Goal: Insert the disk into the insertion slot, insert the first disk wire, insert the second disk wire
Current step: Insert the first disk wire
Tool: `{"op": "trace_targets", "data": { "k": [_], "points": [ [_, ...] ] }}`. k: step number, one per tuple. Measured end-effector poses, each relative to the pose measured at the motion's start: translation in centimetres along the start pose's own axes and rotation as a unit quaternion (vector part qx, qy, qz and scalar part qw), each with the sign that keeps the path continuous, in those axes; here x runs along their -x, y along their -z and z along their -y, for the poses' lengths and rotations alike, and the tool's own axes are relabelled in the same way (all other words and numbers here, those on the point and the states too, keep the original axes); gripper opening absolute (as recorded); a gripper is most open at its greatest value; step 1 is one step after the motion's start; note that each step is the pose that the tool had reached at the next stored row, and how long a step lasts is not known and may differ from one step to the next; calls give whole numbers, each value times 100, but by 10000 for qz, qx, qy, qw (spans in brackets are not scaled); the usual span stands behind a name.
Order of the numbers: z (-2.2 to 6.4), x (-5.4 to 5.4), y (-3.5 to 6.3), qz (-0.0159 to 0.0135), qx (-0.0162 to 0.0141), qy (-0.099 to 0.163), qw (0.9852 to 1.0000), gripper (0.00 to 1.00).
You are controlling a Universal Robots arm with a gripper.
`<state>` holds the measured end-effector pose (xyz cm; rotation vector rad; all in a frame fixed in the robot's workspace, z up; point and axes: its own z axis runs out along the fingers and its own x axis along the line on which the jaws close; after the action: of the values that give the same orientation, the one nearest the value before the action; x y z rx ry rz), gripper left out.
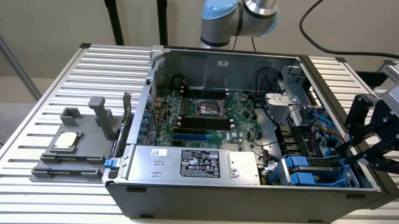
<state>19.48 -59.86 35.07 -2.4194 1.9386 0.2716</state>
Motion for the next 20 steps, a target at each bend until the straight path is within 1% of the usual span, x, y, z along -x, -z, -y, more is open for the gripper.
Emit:
{"op": "trace_targets", "data": {
  "k": [1, 8, 15, 16, 17, 18, 19, 20],
  "points": [
    [15, -3, 1, -1, 2, 9, 10000, 30],
    [22, 0, -32, -7, 20, 97, 10000, 30],
    [44, 69, -85, -14, 33, 179, 9998, 30],
    [46, 76, -87, -16, 35, 189, 9998, 28],
    [48, 81, -87, -16, 36, 198, 9998, 28],
    [49, 85, -88, -17, 38, 207, 9998, 21],
    [50, 87, -89, -17, 41, 215, 9998, 21],
    [49, 87, -89, -17, 44, 222, 9997, 17]
  ]
}}
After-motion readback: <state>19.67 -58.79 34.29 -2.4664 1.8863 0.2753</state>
